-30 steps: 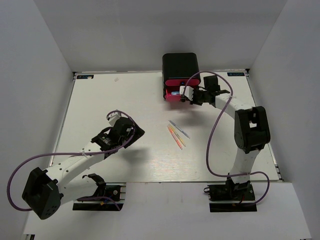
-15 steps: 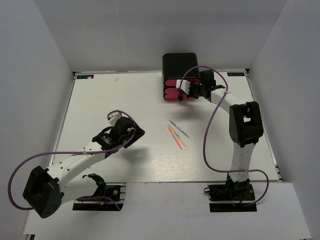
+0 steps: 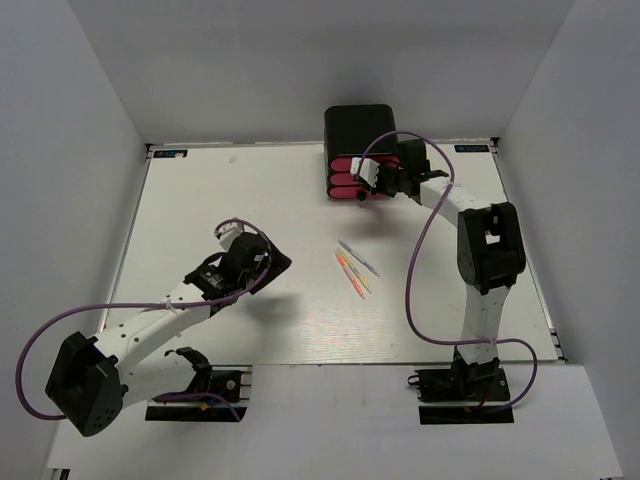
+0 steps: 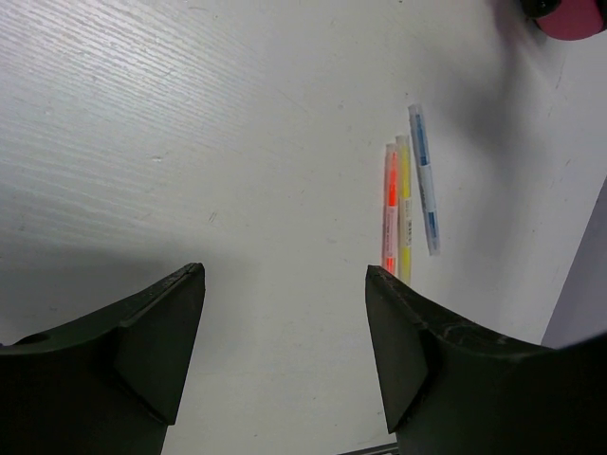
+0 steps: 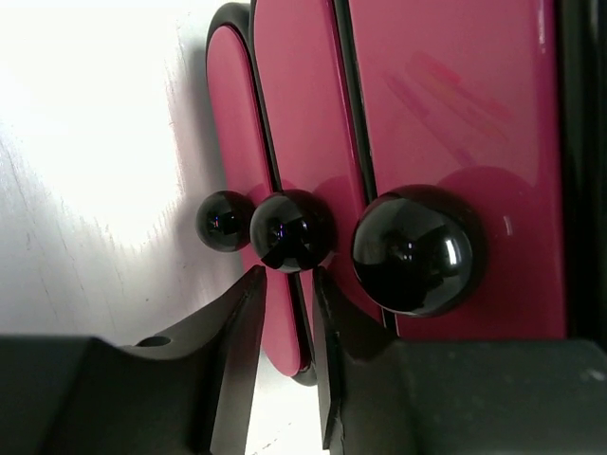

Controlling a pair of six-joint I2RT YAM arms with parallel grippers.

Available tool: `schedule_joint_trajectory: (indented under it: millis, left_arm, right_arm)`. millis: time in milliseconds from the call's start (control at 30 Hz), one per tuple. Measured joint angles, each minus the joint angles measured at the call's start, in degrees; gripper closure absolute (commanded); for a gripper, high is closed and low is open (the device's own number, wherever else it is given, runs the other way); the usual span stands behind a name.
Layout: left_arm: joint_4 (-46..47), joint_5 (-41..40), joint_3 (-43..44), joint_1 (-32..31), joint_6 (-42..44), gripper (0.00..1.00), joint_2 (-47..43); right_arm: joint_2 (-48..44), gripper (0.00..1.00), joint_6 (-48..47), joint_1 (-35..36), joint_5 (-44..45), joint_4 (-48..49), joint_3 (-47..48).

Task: Sort the stationery into containers
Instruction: Close the drawer in the storage box, then open the drawer in the storage box.

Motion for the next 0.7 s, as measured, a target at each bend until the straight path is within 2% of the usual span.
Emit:
schedule_joint_trajectory:
  millis: [233, 333, 467, 567, 600, 633, 667, 700]
  left_arm:
    - [4.4, 1.0, 0.1, 0.0, 1.1, 0.22, 0.6]
    - [7.8, 1.7, 0.7, 0.0, 1.9, 0.22, 3.3]
    - [14.4, 3.5, 2.7, 0.0, 2.8, 0.28, 10.1]
    - [20.4, 5.5, 5.9, 0.0, 3.3, 0.41, 16.6]
    - [22.6, 6.2, 7.4, 0.0, 3.4, 0.53, 19.1]
    - [24.7, 7.1, 8.9, 0.1, 3.4, 0.58, 21.5]
    - [27.2, 8.3, 11.1, 0.1, 3.8, 0.70, 24.7]
    - [28.9, 9.1, 12.5, 0.2, 3.5, 0.74, 26.9]
  right_arm:
    - [-0.8, 0.80, -0.5, -0.1, -1.0, 0.8, -2.0]
    - [-3.7, 0.82, -1.1, -0.4, -2.9, -1.1, -6.6]
    - [-10.2, 0.84, -1.7, -0.7, -5.4, -3.0, -13.7]
    - [-16.3, 0.85, 0.0, -0.7, -6.7, -2.9, -19.2]
    - [-18.5, 0.84, 1.4, -0.7, -6.7, -1.7, -21.4]
    - [-20.7, 0.81, 3.5, -0.8, -6.5, 0.0, -23.9]
    - [-22.7, 0.79, 6.0, -1.0, -5.8, 1.9, -26.4]
    - [-24.3, 0.95, 8.3, -1.1, -4.8, 3.4, -28.3]
